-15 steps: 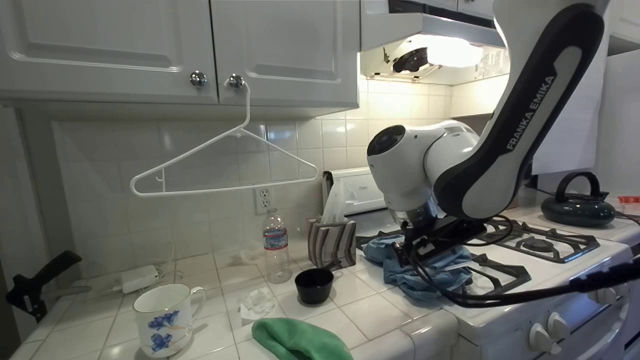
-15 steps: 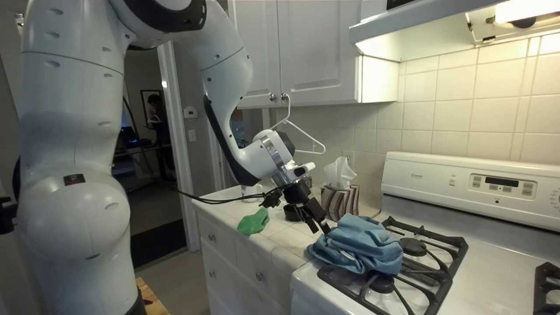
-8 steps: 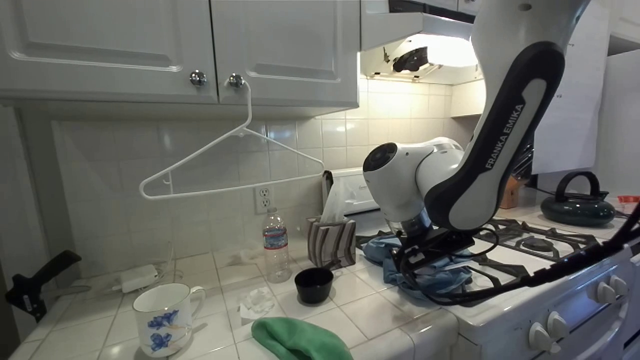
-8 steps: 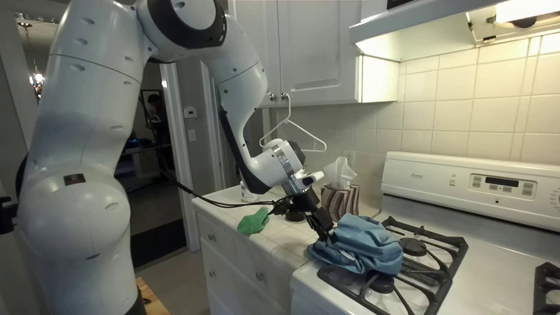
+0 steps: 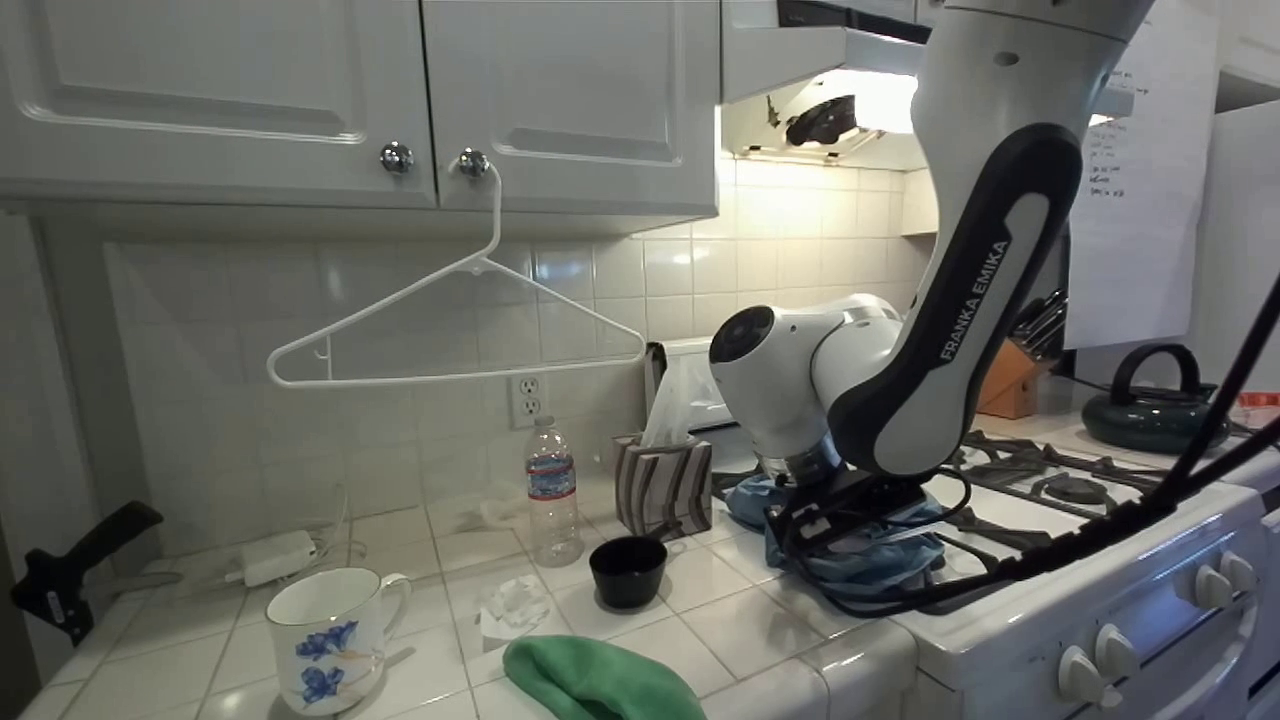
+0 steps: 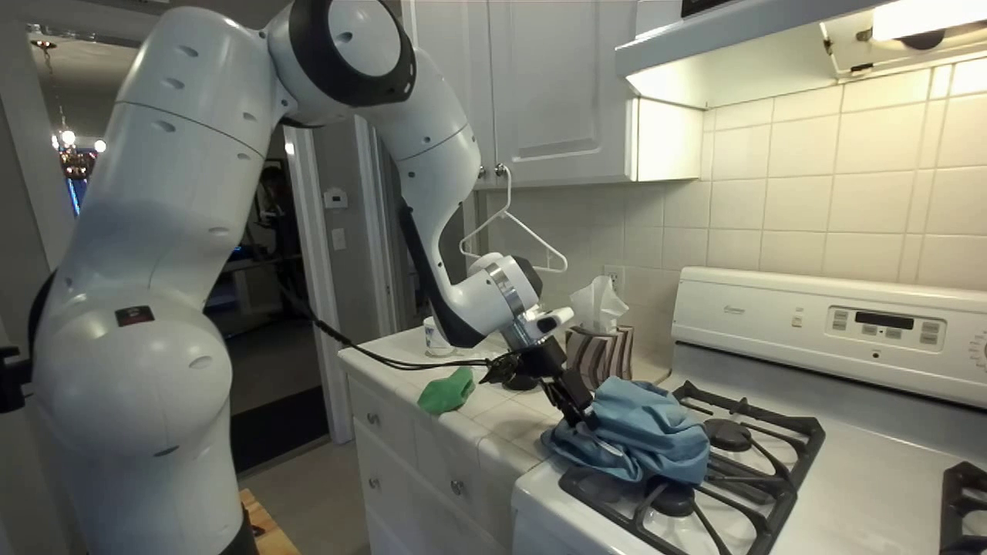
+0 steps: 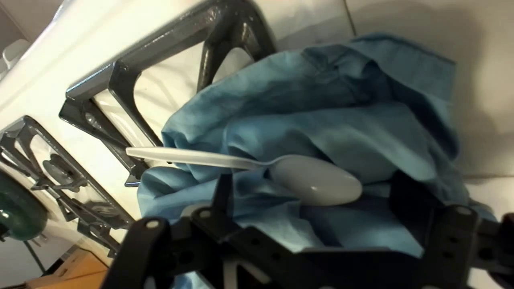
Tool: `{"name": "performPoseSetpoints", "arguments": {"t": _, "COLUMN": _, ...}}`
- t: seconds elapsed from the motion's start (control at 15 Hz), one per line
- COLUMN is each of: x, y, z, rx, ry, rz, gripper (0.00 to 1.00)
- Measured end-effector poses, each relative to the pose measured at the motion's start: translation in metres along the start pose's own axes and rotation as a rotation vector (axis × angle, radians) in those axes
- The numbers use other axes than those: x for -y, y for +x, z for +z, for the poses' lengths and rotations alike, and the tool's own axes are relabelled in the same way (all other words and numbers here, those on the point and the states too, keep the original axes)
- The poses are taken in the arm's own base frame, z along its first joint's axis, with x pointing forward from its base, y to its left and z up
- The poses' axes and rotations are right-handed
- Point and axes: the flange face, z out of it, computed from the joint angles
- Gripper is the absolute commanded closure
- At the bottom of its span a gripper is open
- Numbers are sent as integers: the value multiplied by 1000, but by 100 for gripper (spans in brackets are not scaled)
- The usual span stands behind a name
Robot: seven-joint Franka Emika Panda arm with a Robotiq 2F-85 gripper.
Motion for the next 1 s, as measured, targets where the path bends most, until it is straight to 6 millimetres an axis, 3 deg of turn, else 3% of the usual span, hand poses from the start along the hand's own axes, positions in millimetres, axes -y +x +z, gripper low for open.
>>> {"name": "performPoseSetpoints", "arguments": {"t": 0.33, "x": -3, "y": 7, "z": -5, "rx": -12, "ry": -79, "rz": 1, "gripper": 0}}
{"name": "performPoseSetpoints", "arguments": {"t": 0.67, "x": -22, "y": 14, "z": -12, "rx": -11, "ry": -241, "rz": -20, "gripper": 0}}
{"name": "performPoseSetpoints", "arguments": {"t": 1.0, "x": -22, "y": 12, "z": -16, "rx": 6, "ry": -258, "rz": -60, "gripper": 0}}
